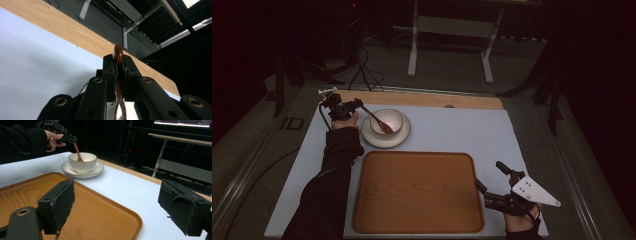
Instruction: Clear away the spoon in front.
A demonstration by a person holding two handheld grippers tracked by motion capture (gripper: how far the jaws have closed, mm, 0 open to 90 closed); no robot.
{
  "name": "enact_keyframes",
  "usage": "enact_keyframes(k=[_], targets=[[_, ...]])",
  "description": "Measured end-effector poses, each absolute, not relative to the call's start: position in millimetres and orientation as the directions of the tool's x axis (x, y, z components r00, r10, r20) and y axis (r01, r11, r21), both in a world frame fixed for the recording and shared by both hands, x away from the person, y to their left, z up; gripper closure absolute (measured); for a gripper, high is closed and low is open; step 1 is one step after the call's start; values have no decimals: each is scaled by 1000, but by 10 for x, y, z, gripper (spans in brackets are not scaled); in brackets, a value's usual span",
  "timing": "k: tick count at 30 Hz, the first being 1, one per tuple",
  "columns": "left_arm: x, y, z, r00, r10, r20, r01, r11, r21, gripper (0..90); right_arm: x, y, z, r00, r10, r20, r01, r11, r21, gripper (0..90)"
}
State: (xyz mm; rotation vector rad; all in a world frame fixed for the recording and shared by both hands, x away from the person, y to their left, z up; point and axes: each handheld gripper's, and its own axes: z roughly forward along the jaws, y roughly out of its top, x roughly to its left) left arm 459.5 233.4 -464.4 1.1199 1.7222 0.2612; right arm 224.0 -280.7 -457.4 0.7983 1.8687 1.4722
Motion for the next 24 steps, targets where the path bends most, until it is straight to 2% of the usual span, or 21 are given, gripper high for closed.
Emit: enact_keyframes(k=[12,24], targets=[[4558,2293,-4405,33,795,-606,534,498,683,844,2233,-2810,-4567,-621,776,-108,75,196,978,137],[4461,2380,-4074,115,819,-562,553,417,721,844,2219,-2804,-4554,-619,777,-114,69,198,978,137]])
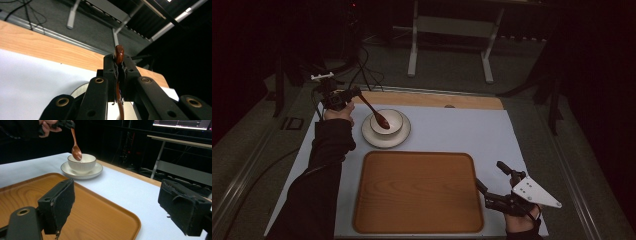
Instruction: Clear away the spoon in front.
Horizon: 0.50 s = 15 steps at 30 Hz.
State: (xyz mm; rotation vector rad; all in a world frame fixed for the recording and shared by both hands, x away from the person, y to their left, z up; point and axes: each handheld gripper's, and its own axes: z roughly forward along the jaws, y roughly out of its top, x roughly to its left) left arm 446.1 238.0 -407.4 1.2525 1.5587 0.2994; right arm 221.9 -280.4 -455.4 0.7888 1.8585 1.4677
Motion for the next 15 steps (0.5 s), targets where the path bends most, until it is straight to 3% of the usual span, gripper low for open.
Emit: enact_keyframes(k=[15], targets=[[4040,2307,-3558,321,801,-506,612,233,756,845,2211,-2783,-4549,-621,774,-121,65,205,977,138]])
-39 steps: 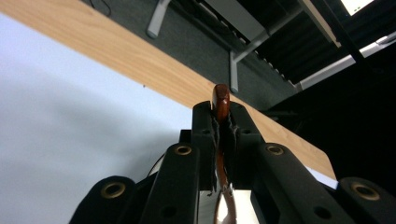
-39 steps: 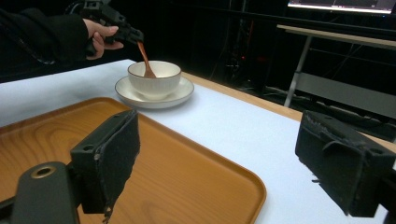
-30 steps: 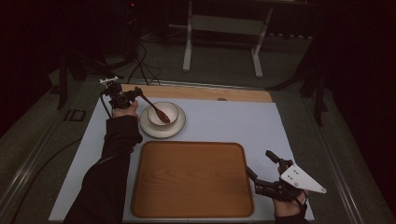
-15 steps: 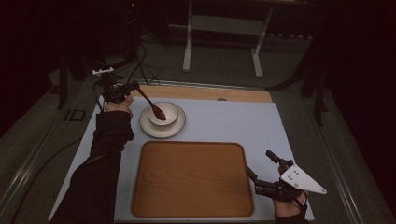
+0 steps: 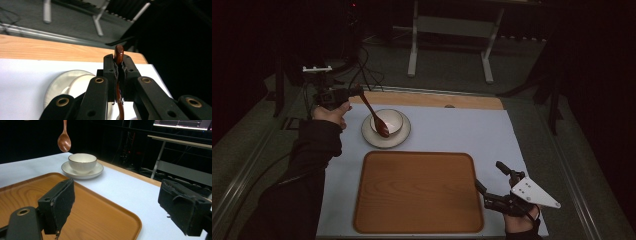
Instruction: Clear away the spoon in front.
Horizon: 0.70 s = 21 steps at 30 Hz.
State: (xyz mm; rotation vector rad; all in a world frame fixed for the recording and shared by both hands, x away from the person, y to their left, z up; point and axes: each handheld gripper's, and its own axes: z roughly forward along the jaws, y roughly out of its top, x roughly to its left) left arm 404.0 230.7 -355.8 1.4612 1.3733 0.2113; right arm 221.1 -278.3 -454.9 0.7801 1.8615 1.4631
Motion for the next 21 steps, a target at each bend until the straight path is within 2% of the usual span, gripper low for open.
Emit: enact_keyframes(k=[9,16,21], targets=[[3742,2280,-3505,426,742,-518,625,173,761,845,2209,-2777,-4551,-622,774,-120,69,206,976,138],[3583,2153,-3528,466,725,-508,657,101,747,845,2209,-2765,-4554,-622,774,-121,70,209,975,138],[3499,2117,-3545,495,697,-519,656,91,749,845,2209,-2763,-4555,-622,773,-121,73,211,975,138]])
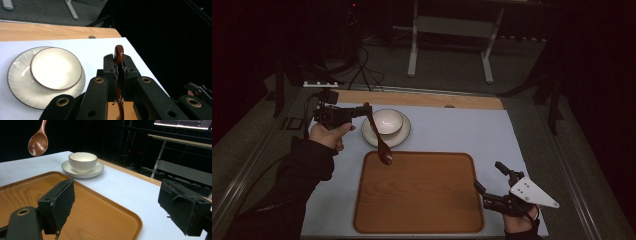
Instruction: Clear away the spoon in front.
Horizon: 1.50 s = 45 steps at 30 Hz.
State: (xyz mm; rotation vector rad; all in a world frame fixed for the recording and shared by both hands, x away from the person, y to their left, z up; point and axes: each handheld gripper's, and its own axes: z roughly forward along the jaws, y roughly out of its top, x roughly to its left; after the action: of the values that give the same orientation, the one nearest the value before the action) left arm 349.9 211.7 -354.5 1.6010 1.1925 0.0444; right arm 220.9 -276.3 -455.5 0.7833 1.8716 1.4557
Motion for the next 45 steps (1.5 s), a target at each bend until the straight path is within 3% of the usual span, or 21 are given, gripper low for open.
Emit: enact_keyframes(k=[11,32,45], targets=[[3355,2002,-3663,474,700,-534,721,40,692,844,2216,-2762,-4560,-621,774,-121,75,212,974,138],[3219,1719,-4277,438,703,-560,826,-69,559,845,2219,-2761,-4564,-616,778,-122,79,216,973,138],[3256,1684,-4667,367,712,-598,878,-52,476,844,2232,-2758,-4573,-619,776,-119,87,218,972,138]])
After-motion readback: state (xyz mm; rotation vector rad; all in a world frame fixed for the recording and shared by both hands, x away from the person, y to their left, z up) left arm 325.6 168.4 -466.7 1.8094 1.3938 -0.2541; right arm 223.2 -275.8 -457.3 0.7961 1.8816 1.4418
